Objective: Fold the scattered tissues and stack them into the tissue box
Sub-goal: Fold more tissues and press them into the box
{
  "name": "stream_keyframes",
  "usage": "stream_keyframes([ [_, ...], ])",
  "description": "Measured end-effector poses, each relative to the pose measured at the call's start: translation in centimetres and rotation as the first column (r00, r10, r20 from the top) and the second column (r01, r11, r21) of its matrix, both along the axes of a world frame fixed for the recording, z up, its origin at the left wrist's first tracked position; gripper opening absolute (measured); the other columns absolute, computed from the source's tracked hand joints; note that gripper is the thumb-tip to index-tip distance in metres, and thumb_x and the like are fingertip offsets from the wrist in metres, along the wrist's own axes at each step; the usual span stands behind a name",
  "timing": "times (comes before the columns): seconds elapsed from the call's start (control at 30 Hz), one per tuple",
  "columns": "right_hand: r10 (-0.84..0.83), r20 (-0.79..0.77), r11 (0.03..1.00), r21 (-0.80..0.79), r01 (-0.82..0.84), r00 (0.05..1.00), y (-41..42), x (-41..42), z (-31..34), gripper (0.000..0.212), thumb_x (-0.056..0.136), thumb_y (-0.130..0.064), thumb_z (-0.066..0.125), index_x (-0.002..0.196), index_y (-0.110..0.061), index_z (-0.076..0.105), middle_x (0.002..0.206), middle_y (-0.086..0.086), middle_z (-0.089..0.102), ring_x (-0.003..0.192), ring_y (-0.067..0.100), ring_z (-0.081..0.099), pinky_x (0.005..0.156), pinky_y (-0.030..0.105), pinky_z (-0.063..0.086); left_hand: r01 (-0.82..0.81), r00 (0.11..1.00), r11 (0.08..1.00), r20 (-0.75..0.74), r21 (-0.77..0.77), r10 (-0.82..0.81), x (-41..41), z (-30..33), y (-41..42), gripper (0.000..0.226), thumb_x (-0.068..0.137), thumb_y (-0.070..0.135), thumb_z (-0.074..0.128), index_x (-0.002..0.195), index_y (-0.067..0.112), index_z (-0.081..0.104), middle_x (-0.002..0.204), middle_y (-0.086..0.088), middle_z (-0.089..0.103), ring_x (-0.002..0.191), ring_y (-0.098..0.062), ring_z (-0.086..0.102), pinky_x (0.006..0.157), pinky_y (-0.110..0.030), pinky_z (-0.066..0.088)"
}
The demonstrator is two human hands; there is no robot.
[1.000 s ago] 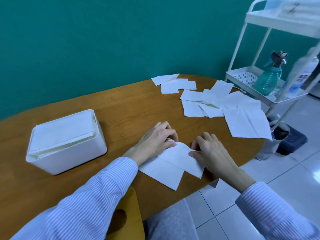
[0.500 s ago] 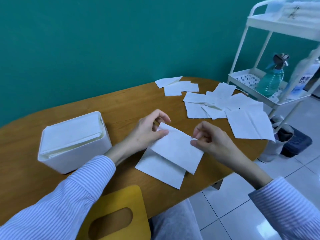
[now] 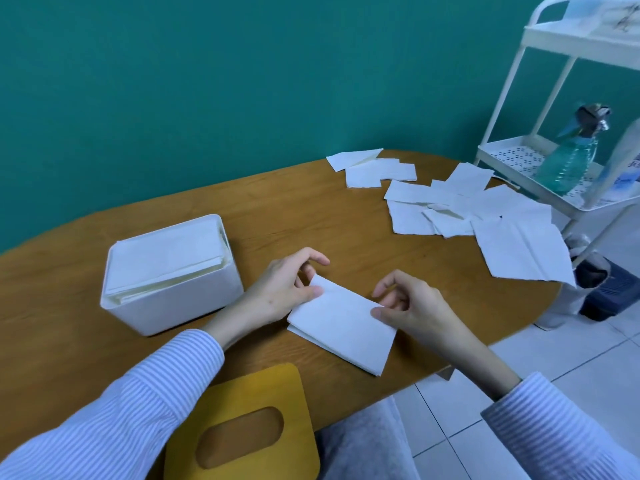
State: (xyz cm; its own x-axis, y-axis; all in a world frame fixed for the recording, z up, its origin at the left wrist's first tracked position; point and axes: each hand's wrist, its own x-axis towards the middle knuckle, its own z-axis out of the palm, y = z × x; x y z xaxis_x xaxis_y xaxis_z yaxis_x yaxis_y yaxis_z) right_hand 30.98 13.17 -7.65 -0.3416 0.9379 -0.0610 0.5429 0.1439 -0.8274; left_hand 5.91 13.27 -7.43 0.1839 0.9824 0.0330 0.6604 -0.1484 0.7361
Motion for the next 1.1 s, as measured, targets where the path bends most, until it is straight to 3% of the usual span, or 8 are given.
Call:
stream_keyframes([
  [0.2,-0.033,0.075,0.998,0.047,0.030,0.997,-0.7,-0.3,-2.0,0.019,0.084,-0.015,0.069,0.087,-0.031,0.061,0.079,-0.009,0.064,0.070,0.004,0.056,0.061,0.018,0.043,-0.012,1.000,1.000,-0.029,-0.007,0.012,0.3,-2.7,-0.6,0.036,0.089,0.012,0.069,0.120,0.028,0.062,0.097,0.001,0.058,0.067,-0.001,0.053,0.066,-0.011,0.041],
  [0.43,-0.021,0.177,0.981,0.191,-0.013,0.984,-1.2,-0.8,-2.7,0.020,0.084,-0.019,0.062,0.094,-0.035,0.055,0.084,-0.011,0.056,0.081,0.005,0.052,0.068,0.022,0.044,0.087,0.986,0.994,-0.146,0.060,-0.077,0.4,-2.6,-0.9,0.038,0.097,0.014,0.057,0.129,0.034,0.055,0.108,0.012,0.052,0.093,-0.001,0.050,0.081,-0.018,0.038],
  [0.57,-0.056,0.391,0.927,0.361,-0.097,0.919,-1.5,-0.6,-3.2,0.026,0.093,-0.035,0.060,0.118,-0.036,0.052,0.099,-0.015,0.042,0.089,0.009,0.039,0.079,0.028,0.041,0.126,0.932,0.980,-0.357,0.156,-0.063,0.3,-2.3,-1.1,0.038,0.097,0.028,0.060,0.131,0.042,0.050,0.120,0.020,0.040,0.107,0.001,0.039,0.089,-0.024,0.039],
  [0.67,-0.098,0.479,0.907,0.405,-0.120,0.872,-1.6,-0.4,-3.2,0.032,0.095,-0.045,0.055,0.125,-0.035,0.053,0.109,-0.009,0.043,0.094,0.013,0.036,0.081,0.029,0.039,0.196,0.924,0.964,-0.364,0.179,-0.120,0.7,-2.0,-1.0,0.031,0.101,0.035,0.053,0.129,0.046,0.052,0.121,0.026,0.044,0.114,0.001,0.038,0.095,-0.028,0.038],
  [0.83,0.003,0.550,0.916,0.334,-0.223,0.835,-1.2,-0.7,-2.6,0.016,0.095,-0.039,0.056,0.107,-0.037,0.047,0.108,-0.010,0.036,0.095,0.014,0.034,0.080,0.029,0.036,0.327,0.885,0.937,-0.387,0.122,-0.259,1.2,-2.1,-0.5,0.020,0.102,0.037,0.052,0.117,0.046,0.061,0.117,0.030,0.053,0.118,0.003,0.040,0.095,-0.034,0.036],
  [0.97,0.113,0.560,0.891,0.308,-0.333,0.821,-0.4,-0.2,-2.0,0.023,0.094,-0.028,0.055,0.096,-0.039,0.035,0.097,-0.015,0.043,0.088,0.012,0.036,0.081,0.034,0.037,0.335,0.901,0.937,-0.325,0.102,-0.286,0.9,-2.3,-1.6,0.013,0.101,0.035,0.056,0.102,0.044,0.066,0.104,0.023,0.052,0.106,-0.003,0.045,0.091,-0.033,0.039],
  [1.1,0.291,0.374,0.912,0.171,-0.374,0.881,-0.1,0.4,-0.9,0.020,0.090,-0.017,0.057,0.093,-0.031,0.043,0.089,-0.012,0.054,0.087,0.012,0.047,0.074,0.030,0.041,0.310,0.927,0.949,-0.243,0.059,-0.287,0.5,-2.0,-2.7,0.017,0.102,0.031,0.055,0.101,0.041,0.068,0.098,0.016,0.049,0.099,-0.008,0.047,0.087,-0.027,0.041],
])
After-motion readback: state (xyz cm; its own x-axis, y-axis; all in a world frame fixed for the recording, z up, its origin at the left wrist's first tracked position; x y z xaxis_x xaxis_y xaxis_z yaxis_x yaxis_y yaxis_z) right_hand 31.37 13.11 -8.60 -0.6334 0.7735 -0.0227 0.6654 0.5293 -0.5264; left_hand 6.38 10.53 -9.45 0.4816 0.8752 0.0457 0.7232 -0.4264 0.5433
